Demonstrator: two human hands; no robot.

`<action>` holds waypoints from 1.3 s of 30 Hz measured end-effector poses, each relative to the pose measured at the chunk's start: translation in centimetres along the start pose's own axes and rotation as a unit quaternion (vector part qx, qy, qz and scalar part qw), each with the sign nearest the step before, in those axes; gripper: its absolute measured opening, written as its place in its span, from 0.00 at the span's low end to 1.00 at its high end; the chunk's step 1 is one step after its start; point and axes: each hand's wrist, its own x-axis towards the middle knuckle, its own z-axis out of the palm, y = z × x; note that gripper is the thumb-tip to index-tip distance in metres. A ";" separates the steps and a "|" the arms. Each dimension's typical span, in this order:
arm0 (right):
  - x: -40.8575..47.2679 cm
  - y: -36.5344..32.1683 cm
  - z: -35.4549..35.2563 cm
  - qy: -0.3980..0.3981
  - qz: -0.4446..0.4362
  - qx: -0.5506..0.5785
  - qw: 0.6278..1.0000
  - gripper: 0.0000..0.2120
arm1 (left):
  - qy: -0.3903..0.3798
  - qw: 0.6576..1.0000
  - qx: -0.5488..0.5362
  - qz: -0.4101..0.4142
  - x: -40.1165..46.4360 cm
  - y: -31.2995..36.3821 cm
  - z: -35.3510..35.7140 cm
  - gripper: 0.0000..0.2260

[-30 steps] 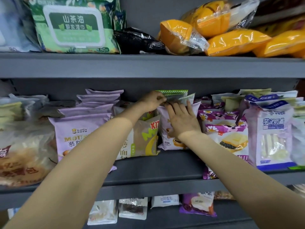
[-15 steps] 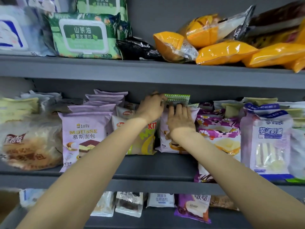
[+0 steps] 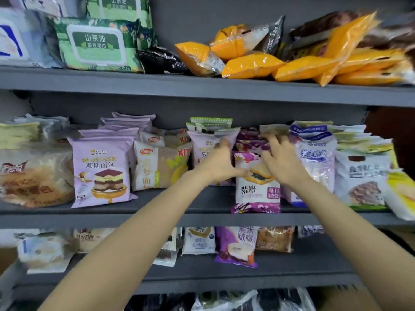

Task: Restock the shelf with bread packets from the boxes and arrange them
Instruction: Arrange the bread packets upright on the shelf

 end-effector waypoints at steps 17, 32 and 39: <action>1.3 4.8 2.5 -0.028 -0.109 -0.302 0.947 0.57 | 0.024 0.991 0.001 -0.131 2.4 1.1 8.4 0.27; 6.8 2.0 0.0 -0.150 -0.002 -0.078 0.986 0.31 | 0.066 0.992 -0.001 -0.107 1.4 3.1 7.8 0.58; 7.1 1.7 1.1 -0.141 -0.021 -0.085 0.986 0.29 | 0.043 0.993 0.012 -0.108 2.5 2.1 8.3 0.57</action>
